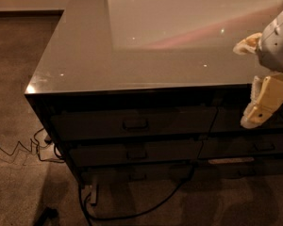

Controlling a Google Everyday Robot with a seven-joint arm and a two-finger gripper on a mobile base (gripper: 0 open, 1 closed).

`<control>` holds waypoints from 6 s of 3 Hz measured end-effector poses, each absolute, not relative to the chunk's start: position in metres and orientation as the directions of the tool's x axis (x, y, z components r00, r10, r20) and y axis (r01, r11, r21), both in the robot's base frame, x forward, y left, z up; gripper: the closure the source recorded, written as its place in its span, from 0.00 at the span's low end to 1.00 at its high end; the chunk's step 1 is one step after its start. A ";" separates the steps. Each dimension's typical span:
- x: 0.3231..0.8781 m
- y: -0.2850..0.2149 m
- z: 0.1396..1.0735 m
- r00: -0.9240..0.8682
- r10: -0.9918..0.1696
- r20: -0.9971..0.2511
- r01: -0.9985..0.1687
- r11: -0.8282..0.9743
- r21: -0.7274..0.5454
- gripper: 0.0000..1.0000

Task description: Open top drawer

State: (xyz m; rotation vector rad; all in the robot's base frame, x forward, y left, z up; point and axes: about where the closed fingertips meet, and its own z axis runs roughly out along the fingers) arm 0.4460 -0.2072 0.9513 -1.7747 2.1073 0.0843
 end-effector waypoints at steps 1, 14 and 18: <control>0.452 -0.183 0.922 -0.024 -0.949 -0.316 -0.979 0.086 -0.183 0.00; 0.520 -0.081 0.703 0.145 -0.960 -0.237 -0.989 -0.145 -0.017 0.00; 0.563 -0.088 0.684 0.042 -0.974 -0.221 -0.998 -0.031 -0.056 0.00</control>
Offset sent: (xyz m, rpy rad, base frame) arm 0.0178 0.0582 -0.0982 -0.0682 0.1093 0.4535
